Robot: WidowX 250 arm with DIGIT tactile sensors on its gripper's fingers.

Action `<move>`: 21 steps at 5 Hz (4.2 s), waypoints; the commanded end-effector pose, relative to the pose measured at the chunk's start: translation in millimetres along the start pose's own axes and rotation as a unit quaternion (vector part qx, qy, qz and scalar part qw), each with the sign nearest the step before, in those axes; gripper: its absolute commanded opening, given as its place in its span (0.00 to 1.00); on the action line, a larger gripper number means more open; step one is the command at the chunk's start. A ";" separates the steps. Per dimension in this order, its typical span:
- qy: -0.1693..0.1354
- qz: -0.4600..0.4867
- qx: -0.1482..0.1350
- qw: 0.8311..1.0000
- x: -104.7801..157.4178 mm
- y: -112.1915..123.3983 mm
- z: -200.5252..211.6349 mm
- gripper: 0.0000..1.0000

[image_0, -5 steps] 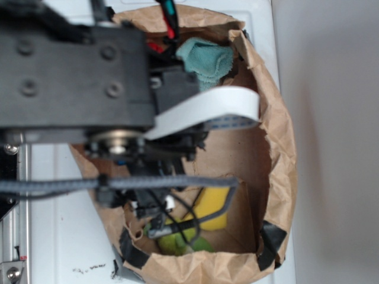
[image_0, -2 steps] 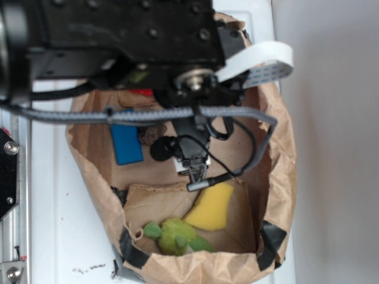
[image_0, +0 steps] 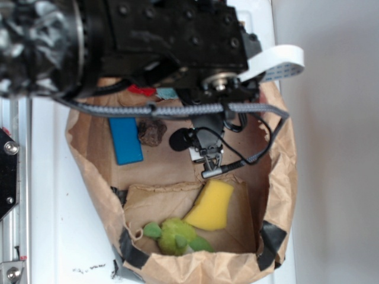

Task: Grab the blue cloth.

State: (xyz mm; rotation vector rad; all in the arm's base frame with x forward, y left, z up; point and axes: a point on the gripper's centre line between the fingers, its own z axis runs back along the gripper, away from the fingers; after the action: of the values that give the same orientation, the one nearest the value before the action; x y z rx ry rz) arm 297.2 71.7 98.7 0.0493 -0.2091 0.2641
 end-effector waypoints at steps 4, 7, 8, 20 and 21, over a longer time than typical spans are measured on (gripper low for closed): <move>-0.022 0.057 0.104 0.993 12.4 40.2 4.9 1.00; 0.014 0.057 0.127 0.990 14.4 37.8 -14.1 1.00; 0.014 0.057 0.127 0.990 14.4 37.8 -14.1 1.00; -0.040 0.096 0.181 0.978 27.4 32.5 -50.1 0.00; -0.028 0.074 0.167 0.983 17.0 30.8 -32.5 0.00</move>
State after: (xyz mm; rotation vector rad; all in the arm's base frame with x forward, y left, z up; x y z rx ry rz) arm 302.4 108.8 44.3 0.3730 -0.1344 0.4504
